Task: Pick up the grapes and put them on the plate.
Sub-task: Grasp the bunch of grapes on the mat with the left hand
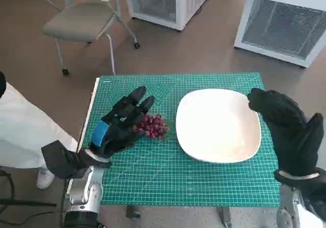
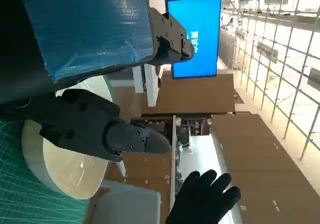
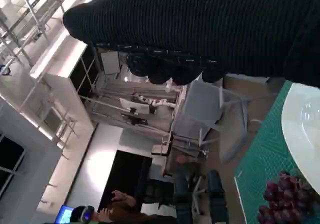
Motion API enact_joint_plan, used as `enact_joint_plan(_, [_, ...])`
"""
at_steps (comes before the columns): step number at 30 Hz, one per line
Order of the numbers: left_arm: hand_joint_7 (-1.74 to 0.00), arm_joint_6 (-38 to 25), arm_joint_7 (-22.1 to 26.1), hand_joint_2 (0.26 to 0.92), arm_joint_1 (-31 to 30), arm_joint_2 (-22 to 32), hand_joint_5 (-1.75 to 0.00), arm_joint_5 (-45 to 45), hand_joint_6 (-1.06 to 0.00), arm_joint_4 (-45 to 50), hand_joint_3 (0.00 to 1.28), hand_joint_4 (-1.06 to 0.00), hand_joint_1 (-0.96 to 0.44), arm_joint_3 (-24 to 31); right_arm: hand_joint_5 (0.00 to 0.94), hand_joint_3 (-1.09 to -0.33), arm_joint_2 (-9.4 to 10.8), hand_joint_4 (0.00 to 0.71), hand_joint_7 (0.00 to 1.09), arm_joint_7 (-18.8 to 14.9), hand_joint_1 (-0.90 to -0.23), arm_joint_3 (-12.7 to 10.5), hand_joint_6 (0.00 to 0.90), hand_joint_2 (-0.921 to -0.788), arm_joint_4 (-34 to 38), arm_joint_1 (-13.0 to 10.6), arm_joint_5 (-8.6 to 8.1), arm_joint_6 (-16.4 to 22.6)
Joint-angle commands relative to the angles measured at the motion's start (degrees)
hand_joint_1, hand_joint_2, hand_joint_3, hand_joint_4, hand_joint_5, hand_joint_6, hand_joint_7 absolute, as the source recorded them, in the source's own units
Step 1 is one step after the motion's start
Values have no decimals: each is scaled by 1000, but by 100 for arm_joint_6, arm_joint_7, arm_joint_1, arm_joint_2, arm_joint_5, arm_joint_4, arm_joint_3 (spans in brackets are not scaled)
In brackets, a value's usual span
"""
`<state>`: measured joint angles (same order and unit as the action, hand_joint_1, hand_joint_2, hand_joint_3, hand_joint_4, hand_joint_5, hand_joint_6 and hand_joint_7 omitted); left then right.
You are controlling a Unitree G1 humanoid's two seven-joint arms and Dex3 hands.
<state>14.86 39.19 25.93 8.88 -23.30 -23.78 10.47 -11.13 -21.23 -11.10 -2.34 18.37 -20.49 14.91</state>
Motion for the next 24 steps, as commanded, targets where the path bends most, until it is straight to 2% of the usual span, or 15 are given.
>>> enact_joint_plan(1, [-2, 79, 7, 921, 61, 23, 0, 26, -378, -7, 116, -274, -476, -11, 459, -576, 3, 432, 886, -50, -486, -3, 187, -921, 74, -73, -55, -17])
enact_joint_plan(24, [-2, 20, -80, 921, -44, -59, -1, -7, -380, 138, 115, -275, -471, -48, 469, -580, 54, 425, 902, -63, -486, 20, 176, -921, 65, -125, -78, -20])
